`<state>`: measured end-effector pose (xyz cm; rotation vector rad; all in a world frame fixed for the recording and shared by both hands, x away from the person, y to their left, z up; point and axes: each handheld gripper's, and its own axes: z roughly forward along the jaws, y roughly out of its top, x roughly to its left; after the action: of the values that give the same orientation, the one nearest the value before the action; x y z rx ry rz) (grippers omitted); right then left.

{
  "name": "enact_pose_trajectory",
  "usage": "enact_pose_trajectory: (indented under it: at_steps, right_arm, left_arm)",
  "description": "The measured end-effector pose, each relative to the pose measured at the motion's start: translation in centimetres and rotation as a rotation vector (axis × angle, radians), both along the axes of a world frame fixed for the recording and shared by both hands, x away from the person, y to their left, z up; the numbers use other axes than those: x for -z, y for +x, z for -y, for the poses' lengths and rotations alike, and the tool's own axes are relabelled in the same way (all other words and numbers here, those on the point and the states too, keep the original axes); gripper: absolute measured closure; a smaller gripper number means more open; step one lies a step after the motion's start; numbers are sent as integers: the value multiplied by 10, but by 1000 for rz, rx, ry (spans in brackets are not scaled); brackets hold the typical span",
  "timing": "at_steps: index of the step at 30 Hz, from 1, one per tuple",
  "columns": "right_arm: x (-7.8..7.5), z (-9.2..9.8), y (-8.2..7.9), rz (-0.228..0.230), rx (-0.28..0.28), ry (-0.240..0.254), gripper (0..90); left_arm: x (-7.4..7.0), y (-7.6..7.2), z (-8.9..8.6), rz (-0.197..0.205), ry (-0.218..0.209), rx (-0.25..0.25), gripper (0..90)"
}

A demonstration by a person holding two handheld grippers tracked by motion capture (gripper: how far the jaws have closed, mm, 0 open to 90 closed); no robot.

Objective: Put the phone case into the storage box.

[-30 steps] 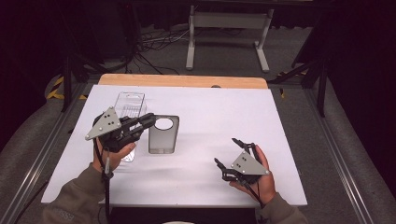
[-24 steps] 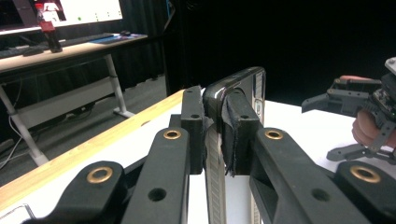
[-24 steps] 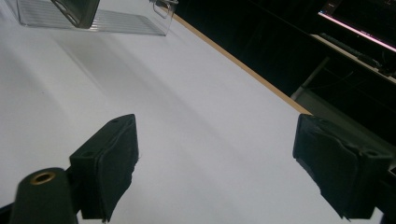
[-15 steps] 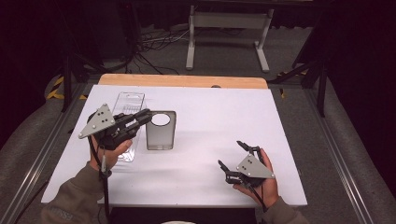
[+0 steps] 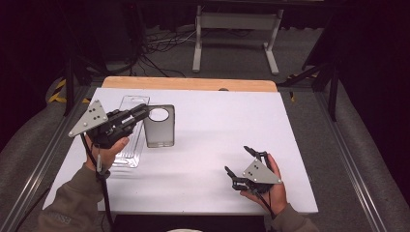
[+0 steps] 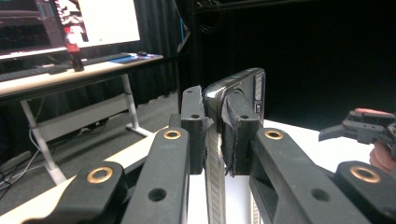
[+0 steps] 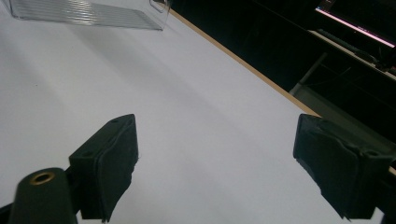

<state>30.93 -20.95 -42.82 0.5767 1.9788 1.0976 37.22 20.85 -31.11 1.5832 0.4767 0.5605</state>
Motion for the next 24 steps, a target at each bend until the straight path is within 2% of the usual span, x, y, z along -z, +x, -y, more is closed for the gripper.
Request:
enact_pose_trajectory:
  at_steps: [7, 10, 13, 20, 24]
  right_arm:
    - [1, -2, 1, -6, -1, -8, 151]
    - [2, -2, 1, -5, -2, -9, 151]
    - [2, -2, 1, -5, -3, -10, 151]
    - [2, -2, 1, -4, -4, -8, 151]
    - [2, -2, 1, -5, -6, -7, 151]
  left_arm:
    - [-2, 8, -11, -3, 0, -26, 803]
    - [-2, 9, -16, -8, -12, -40, 803]
    - [-3, 10, -20, -4, -28, -51, 803]
    - [-6, 8, -26, 15, -27, -62, 803]
    - [-6, 8, -28, 10, -25, -67, 803]
